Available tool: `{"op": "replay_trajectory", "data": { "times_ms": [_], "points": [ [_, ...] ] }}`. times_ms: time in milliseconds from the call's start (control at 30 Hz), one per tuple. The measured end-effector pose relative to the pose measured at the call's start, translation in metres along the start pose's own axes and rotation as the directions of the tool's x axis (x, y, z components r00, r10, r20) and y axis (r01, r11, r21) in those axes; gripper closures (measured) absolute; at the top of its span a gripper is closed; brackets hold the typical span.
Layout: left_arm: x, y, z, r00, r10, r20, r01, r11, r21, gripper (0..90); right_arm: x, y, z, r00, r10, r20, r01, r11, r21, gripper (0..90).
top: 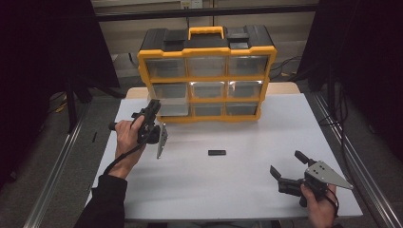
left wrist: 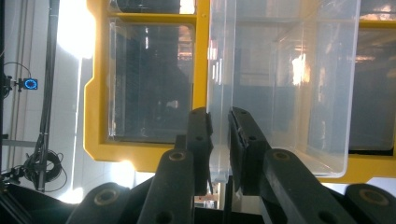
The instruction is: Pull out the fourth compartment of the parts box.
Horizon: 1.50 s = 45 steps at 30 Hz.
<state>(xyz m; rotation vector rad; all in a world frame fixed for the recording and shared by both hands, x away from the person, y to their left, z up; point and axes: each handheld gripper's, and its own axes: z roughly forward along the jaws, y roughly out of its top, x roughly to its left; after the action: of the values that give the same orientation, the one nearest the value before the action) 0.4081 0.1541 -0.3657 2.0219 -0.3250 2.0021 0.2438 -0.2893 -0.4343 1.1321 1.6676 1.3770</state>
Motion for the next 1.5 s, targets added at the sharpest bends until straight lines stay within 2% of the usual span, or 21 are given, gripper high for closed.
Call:
{"op": "replay_trajectory", "data": {
  "times_ms": [500, 900, 1133, 1167, 1267, 1300, 1333, 1467, 1500],
  "points": [
    [0.0000, 0.0013, -0.0055, 0.9997, 0.020, 0.016, -0.019, 0.9998, -0.005, 79.1, -0.0001, 0.0000, 0.0000, 1.0000, 0.005, -0.001, -0.005, 1.000, 0.004, 0.3],
    [-0.0024, 0.0011, -0.0060, 0.9997, 0.025, 0.007, -0.025, 0.9997, -0.005, 78.7, -0.0002, -0.0002, -0.0002, 1.0000, 0.007, -0.002, -0.007, 1.000, 0.004, 0.4],
    [-0.0025, -0.0004, -0.0064, 0.9997, -0.019, 0.014, 0.019, 0.9998, -0.010, 75.6, -0.0002, -0.0001, -0.0001, 1.0000, 0.007, -0.001, -0.007, 1.000, 0.005, 0.4],
    [-0.0022, -0.0004, -0.0062, 0.9996, -0.024, 0.014, 0.024, 0.9997, -0.010, 73.6, -0.0002, -0.0001, 0.0000, 1.0000, 0.006, 0.000, -0.006, 1.000, 0.005, 0.3],
    [-0.0023, -0.0026, -0.0038, 0.9943, -0.099, 0.040, 0.099, 0.9951, -0.003, 63.0, -0.0002, -0.0003, 0.0003, 1.0000, 0.005, -0.002, -0.005, 1.000, 0.006, 0.3],
    [-0.0023, -0.0026, -0.0038, 0.9943, -0.099, 0.040, 0.099, 0.9951, -0.003, 59.8, -0.0002, -0.0003, 0.0004, 1.0000, 0.007, -0.002, -0.007, 1.000, 0.006, 0.3],
    [-0.0024, -0.0032, -0.0034, 0.9921, -0.122, 0.030, 0.122, 0.9925, -0.004, 56.2, -0.0002, -0.0003, 0.0004, 1.0000, 0.007, -0.002, -0.007, 1.000, 0.006, 0.3],
    [0.0002, -0.0032, -0.0048, 0.9905, -0.136, 0.016, 0.136, 0.9906, -0.006, 49.2, -0.0003, -0.0003, 0.0000, 1.0000, 0.005, -0.002, -0.005, 1.000, 0.008, 0.3],
    [0.0001, -0.0028, -0.0055, 0.9880, -0.154, 0.013, 0.154, 0.9881, -0.009, 46.9, -0.0002, -0.0002, 0.0000, 1.0000, 0.006, -0.002, -0.006, 1.000, 0.008, 0.3]
  ]
}}
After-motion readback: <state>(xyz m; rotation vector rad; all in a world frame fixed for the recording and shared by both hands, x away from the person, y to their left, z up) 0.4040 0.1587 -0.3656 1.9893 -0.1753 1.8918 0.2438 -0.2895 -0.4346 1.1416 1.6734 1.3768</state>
